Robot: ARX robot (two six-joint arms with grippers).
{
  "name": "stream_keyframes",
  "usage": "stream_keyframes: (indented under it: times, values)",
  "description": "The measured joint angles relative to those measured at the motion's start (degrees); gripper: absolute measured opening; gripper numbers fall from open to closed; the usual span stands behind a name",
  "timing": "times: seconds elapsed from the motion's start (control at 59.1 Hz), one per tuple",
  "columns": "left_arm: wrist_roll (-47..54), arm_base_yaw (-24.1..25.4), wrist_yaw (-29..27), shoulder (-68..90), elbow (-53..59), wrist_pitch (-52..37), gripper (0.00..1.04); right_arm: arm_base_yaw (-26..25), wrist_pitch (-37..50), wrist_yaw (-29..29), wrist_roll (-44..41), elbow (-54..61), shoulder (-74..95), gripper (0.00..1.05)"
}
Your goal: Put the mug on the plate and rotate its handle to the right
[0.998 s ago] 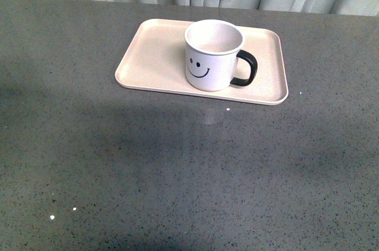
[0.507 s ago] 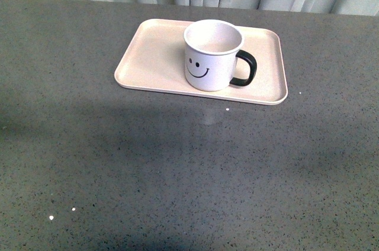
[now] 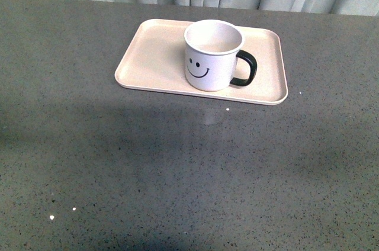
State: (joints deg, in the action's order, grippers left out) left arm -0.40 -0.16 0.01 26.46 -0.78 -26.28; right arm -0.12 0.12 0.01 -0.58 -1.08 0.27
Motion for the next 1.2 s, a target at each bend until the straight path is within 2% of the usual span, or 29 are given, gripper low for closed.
stream_keyframes:
  times: [0.288, 0.727, 0.829, 1.049, 1.066, 1.116, 1.201]
  values:
    - [0.0, 0.0, 0.0, -9.1, 0.0, 8.9, 0.01, 0.0, 0.0, 0.0, 0.0, 0.0, 0.0, 0.96]
    - [0.0, 0.0, 0.0, -16.0, 0.0, 15.8, 0.01, 0.0, 0.0, 0.0, 0.0, 0.0, 0.0, 0.96]
    - [0.0, 0.0, 0.0, -24.2, 0.0, 25.6, 0.01, 0.0, 0.0, 0.0, 0.0, 0.0, 0.0, 0.96]
    - [0.1, 0.0, 0.0, -25.5, 0.0, 26.3, 0.01, 0.0, 0.0, 0.0, 0.0, 0.0, 0.0, 0.96]
    - [0.0, 0.0, 0.0, -25.5, 0.0, 26.3, 0.03, 0.0, 0.0, 0.0, 0.0, 0.0, 0.0, 0.96]
    - [0.1, 0.0, 0.0, -25.5, 0.0, 26.3, 0.18, 0.0, 0.0, 0.0, 0.0, 0.0, 0.0, 0.96]
    - [0.1, 0.0, 0.0, -25.5, 0.0, 26.3, 0.35, 0.0, 0.0, 0.0, 0.0, 0.0, 0.0, 0.96]
